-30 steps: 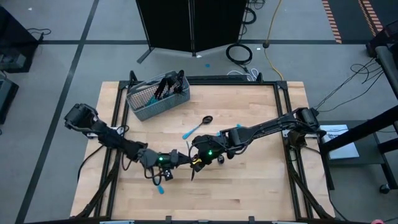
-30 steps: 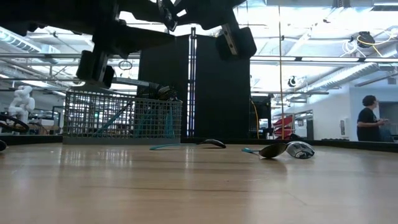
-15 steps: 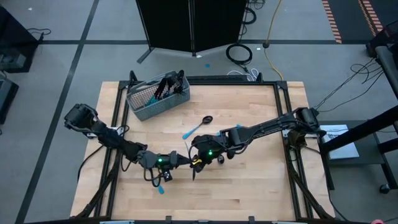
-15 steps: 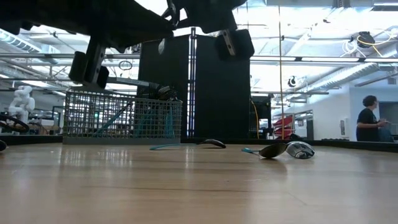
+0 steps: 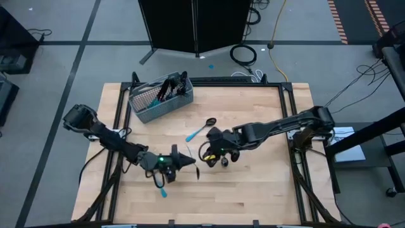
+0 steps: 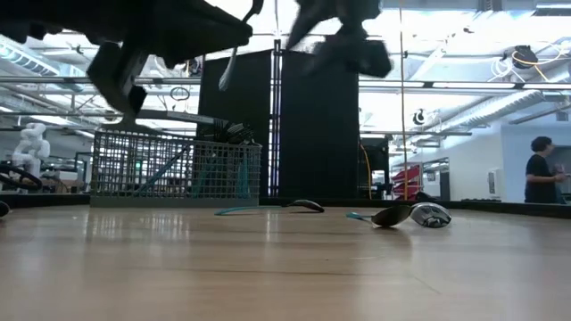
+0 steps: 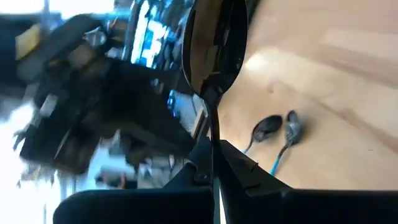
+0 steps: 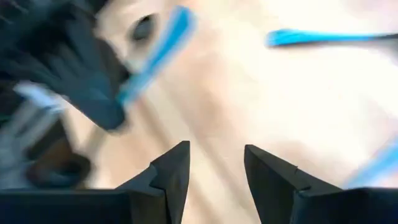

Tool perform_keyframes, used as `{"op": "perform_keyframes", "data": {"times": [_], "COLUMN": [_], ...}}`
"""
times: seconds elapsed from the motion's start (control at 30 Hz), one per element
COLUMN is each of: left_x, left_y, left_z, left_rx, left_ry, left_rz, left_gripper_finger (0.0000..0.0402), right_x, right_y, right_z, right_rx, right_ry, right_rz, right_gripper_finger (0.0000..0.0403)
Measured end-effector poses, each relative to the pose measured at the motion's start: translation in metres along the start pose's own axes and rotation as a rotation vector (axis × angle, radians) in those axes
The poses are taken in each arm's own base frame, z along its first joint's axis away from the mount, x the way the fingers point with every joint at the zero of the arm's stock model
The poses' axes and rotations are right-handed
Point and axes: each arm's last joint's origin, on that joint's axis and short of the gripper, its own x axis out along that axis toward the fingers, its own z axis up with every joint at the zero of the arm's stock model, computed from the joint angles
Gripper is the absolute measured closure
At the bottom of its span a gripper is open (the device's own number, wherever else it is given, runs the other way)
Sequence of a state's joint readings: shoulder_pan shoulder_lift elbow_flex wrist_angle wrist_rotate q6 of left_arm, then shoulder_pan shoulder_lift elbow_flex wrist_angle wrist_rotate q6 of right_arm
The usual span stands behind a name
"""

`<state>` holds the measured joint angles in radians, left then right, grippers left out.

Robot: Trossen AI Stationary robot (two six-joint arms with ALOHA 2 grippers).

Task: Sort silverware
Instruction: Put the blue spoon in the silverware rack

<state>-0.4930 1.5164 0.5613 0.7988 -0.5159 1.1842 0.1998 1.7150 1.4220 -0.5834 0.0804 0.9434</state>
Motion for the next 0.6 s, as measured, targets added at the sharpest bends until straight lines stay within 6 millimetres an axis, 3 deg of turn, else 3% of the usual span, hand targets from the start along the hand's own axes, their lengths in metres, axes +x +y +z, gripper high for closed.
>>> {"op": "perform_keyframes", "data": {"times": [0.17, 0.37, 0.5, 0.6], "left_x": [-0.009, -0.033, -0.054, -0.07], "left_y": [0.027, 0.078, 0.115, 0.137], "left_z": [-0.013, -0.047, -0.082, -0.112], "left_rx": [-0.178, -0.392, -0.627, -0.794], "left_ry": [0.11, 0.174, 0.14, 0.087], "left_rz": [0.078, 0.183, 0.288, 0.367], "left_gripper_finger": [0.0401, 0.0401, 0.0402, 0.0402], "right_x": [-0.023, -0.046, -0.044, -0.03], "right_y": [-0.005, -0.008, -0.004, -0.003], "right_z": [-0.015, -0.032, -0.045, -0.06], "right_rx": [-0.028, -0.002, 0.009, -0.014], "right_ry": [-0.114, -0.149, -0.16, -0.217], "right_rz": [-0.223, -0.339, -0.314, -0.3], "right_gripper_finger": [0.0264, 0.0273, 0.0273, 0.0273]}}
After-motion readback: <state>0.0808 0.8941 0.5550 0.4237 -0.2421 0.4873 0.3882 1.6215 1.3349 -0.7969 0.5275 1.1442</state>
